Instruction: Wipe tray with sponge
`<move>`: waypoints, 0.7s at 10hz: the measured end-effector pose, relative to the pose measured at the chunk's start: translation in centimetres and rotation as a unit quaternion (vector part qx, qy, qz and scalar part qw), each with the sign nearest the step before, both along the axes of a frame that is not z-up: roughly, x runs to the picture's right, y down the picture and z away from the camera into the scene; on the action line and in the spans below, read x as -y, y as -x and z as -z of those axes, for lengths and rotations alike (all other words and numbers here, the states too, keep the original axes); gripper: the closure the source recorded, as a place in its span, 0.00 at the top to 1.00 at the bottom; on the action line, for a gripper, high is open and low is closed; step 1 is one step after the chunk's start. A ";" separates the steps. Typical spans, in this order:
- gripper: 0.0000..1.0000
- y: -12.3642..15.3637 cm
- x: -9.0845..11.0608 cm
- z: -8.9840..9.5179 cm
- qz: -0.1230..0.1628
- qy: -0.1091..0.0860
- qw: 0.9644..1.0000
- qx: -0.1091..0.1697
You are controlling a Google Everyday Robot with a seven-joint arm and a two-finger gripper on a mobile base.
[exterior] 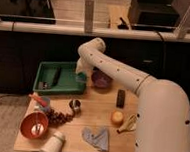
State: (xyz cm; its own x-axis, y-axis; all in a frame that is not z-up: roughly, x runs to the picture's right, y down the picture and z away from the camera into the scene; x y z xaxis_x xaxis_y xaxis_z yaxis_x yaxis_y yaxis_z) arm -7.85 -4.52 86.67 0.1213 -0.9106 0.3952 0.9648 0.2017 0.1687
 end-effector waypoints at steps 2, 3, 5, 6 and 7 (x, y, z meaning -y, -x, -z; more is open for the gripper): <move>0.04 1.8 0.1 0.0 0.013 -0.002 1.000 0.013; 0.04 2.3 0.0 -0.2 0.018 -0.002 1.000 0.017; 0.04 3.9 -0.1 -0.4 0.030 0.000 0.999 0.029; 0.04 4.1 0.0 -0.7 0.034 -0.001 0.999 0.030; 0.04 4.7 -0.1 -1.1 0.039 0.001 0.999 0.033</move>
